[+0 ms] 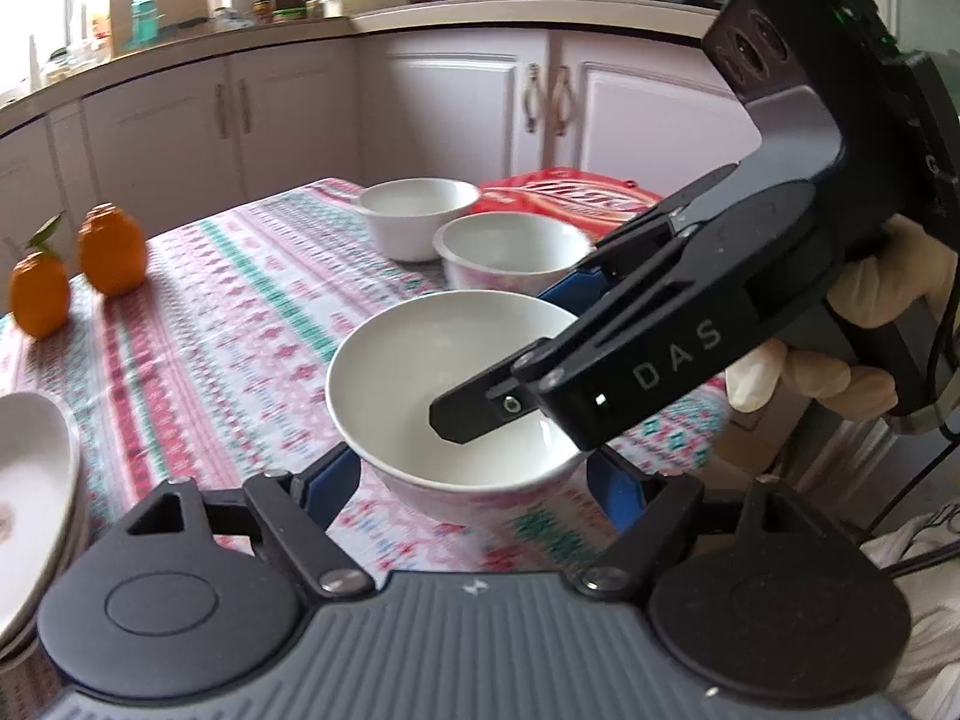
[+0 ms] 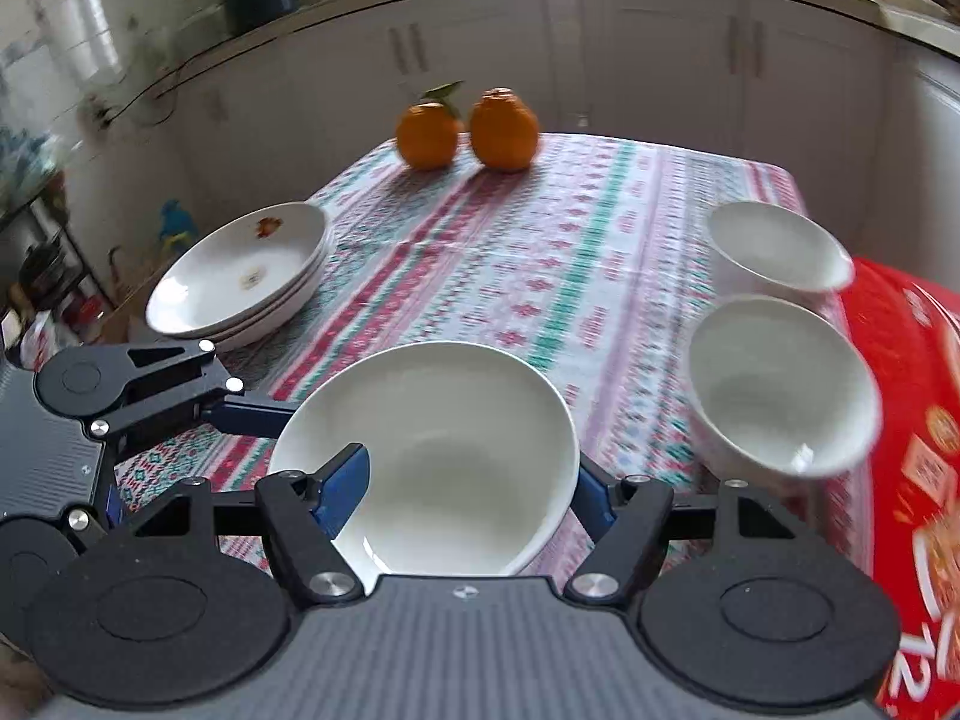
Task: Organize plates and bowls
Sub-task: 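Grip the white bowl rim with both tools and lift it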
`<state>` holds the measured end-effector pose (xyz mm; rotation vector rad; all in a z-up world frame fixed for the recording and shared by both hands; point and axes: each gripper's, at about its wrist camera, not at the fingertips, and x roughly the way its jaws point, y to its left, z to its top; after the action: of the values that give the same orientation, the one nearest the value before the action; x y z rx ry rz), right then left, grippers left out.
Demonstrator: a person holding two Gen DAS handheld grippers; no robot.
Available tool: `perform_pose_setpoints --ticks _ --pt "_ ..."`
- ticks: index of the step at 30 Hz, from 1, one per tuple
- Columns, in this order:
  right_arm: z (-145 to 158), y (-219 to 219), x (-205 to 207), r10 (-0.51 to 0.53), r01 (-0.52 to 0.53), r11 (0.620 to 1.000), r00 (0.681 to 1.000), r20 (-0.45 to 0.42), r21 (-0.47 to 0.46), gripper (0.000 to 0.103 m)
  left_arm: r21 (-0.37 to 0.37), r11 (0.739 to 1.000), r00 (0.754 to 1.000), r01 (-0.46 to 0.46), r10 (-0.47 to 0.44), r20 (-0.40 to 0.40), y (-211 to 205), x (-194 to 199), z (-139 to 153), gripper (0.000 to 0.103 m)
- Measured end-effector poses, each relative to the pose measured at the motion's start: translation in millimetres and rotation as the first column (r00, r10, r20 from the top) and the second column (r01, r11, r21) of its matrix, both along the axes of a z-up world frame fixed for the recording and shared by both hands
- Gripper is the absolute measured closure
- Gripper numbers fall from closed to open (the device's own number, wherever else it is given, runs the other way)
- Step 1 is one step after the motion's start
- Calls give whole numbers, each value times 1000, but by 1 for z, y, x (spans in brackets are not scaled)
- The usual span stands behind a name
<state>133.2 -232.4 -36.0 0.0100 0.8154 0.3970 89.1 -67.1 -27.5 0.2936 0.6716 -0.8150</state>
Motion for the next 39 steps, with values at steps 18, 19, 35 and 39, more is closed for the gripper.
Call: perform_pose_setpoints --ticks 18,19,35,39 --pt "-13 36 38 76 -76 997 997 -27 4 27 8 995 994 -102 102 -44 28 21 -15 21" --pt "-14 36 38 77 -76 997 997 -29 5 27 8 995 994 -102 102 -46 28 21 -15 21" --pt "-9 34 25 82 -81 996 996 31 -30 4 17 997 997 -72 72 -35 31 11 -3 14" --pt "0 19 13 35 -32 999 996 79 -36 0 26 999 998 -44 45 -37 31 6 9 13"
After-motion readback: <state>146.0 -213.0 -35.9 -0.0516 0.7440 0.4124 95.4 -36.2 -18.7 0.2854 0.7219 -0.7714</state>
